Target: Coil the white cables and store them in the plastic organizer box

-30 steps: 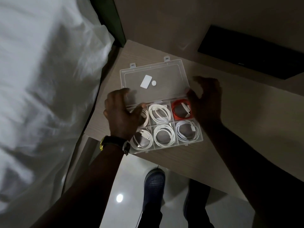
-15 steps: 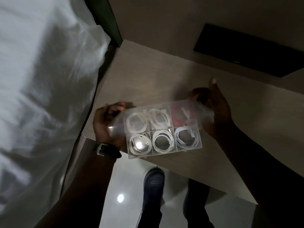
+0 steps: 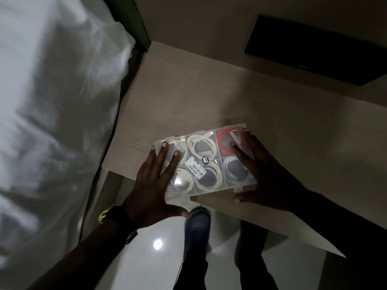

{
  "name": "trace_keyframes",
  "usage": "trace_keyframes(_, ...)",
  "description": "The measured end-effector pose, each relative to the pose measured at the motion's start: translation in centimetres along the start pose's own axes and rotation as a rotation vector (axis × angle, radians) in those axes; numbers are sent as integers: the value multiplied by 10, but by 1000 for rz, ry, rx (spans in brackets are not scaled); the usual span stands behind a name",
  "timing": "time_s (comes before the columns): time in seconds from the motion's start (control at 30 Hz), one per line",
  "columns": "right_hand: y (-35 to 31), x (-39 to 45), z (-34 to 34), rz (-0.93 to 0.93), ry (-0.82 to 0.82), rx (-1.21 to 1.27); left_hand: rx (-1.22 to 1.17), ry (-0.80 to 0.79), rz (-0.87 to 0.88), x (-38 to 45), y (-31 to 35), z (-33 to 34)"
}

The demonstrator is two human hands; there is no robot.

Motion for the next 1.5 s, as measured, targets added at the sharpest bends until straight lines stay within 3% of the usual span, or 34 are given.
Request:
trace_keyframes(0.2, -8, 0, 11, -37, 131, -95, 61, 69, -46, 0, -7, 3)
trace_keyframes(0.47, -13, -21, 48, 12, 71, -60, 69, 22, -101, -30, -5, 26)
trace_keyframes(0.73, 71, -15, -27, 306, 246, 39, 171, -76, 130, 139, 41, -12)
trace_keyframes(0.83, 93, -7, -48, 336, 292, 34, 184, -108, 154, 182, 49, -9)
trace_keyframes(1.17, 150, 4, -70, 452, 288, 33, 177, -199, 167, 249, 62, 6)
trace_keyframes(1.4, 155, -1, -39, 531, 94, 21, 190, -339, 77, 239, 55, 29)
trace_keyframes(1.5, 142, -30, -59, 525, 128, 100, 169, -237, 129, 226, 94, 14)
Point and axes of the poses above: each hand's wrist, its own x-axis towards the middle knuckle, its own z-axis out of the palm, y = z × x, the point moved 10 cm from there along x, towards the middle knuckle, and after that the axes turned 8 degrees about z, right-handed, at the moved point
